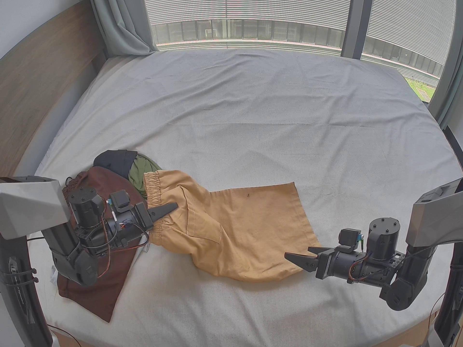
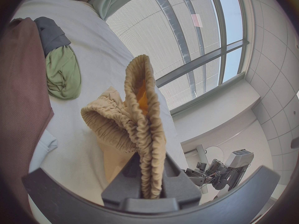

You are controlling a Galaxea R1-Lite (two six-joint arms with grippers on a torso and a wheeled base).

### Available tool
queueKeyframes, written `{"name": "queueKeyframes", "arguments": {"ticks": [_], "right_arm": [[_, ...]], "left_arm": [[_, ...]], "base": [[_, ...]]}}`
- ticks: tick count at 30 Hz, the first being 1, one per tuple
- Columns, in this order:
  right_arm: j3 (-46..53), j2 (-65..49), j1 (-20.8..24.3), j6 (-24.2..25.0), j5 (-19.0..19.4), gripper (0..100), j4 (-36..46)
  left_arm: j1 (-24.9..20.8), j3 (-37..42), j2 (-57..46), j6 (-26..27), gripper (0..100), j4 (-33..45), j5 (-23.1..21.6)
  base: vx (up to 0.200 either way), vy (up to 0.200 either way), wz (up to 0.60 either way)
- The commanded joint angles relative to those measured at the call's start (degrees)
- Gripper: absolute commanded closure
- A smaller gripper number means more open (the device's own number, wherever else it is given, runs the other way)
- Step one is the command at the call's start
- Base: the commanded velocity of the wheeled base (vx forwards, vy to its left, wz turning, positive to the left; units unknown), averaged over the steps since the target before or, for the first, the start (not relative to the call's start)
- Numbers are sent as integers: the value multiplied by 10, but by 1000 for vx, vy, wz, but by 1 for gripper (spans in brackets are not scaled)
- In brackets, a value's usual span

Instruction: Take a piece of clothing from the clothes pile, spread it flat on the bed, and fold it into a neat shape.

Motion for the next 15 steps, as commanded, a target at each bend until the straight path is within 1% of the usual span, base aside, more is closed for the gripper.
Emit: {"name": "queueKeyframes", "arguments": {"ticks": [1, 5, 15], "right_arm": [[-1, -2, 0, -1, 0, 0, 0], [-1, -2, 0, -1, 0, 0, 0], [-2, -7, 0, -1, 0, 0, 0]], "left_arm": [[-9, -2, 0, 0, 100, 0, 3], [-22, -3, 1, 0, 100, 0, 18], [-37, -11, 2, 0, 100, 3, 21]], "base": [[0, 0, 0], [0, 0, 0], [0, 0, 0]]}}
